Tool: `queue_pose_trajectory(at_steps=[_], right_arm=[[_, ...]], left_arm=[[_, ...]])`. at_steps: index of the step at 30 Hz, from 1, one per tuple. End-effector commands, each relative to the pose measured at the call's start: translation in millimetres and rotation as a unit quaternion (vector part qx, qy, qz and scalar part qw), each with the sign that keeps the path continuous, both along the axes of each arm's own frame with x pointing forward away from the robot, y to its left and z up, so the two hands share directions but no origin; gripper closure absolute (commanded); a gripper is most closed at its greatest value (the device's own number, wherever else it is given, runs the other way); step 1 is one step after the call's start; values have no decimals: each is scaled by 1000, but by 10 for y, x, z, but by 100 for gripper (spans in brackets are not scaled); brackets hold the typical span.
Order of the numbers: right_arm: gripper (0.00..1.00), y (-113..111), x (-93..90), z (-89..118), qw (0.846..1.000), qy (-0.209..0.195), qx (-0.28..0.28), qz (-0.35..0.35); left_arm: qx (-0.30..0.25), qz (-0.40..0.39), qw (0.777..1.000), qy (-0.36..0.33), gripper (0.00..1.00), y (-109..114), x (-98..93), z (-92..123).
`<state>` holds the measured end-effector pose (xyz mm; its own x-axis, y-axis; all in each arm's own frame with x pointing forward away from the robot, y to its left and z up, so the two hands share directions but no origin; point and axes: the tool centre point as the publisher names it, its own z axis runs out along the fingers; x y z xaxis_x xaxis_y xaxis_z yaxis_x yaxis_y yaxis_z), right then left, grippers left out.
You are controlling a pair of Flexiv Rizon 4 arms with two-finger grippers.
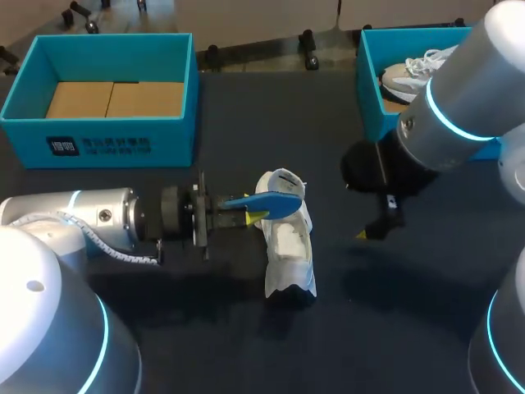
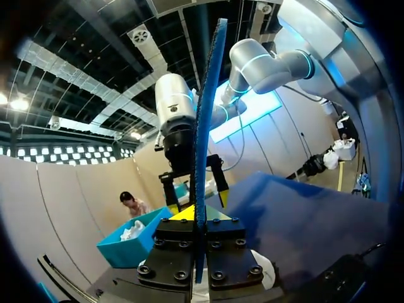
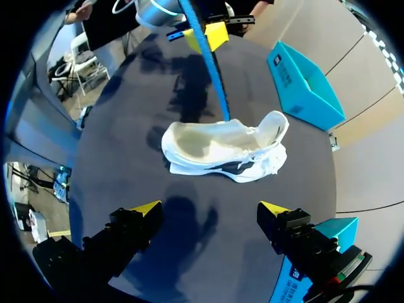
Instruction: Take the shoe out of the shoebox, open the shoe tongue, remove and reinsert the insole, then place the shoe into the shoebox
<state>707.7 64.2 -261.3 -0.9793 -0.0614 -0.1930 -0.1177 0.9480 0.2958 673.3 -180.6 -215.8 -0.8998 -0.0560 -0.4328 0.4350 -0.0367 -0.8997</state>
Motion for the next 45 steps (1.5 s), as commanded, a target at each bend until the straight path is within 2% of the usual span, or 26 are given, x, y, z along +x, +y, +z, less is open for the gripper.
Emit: queue_pose_trajectory(at_steps=[1, 14, 29, 36, 45], right_arm=[[0, -9, 45, -55, 1000, 2, 6, -4], [0, -5, 85, -108, 1000, 4, 5, -14], [0, -5, 85, -108, 1000, 4, 5, -14], [0, -5, 85, -108, 1000, 4, 5, -14], [0, -5, 85, -108, 1000, 4, 5, -14]], left_arm=[[1, 4, 1000, 1, 100, -53, -51, -1], [8, 11, 1000, 12, 100, -137, -78, -120], [21, -10, 1000, 18, 100, -212, -147, -424], [32, -11, 999, -7, 100, -200, -97, -522], [33, -12, 999, -7, 100, -179, -71, -659]])
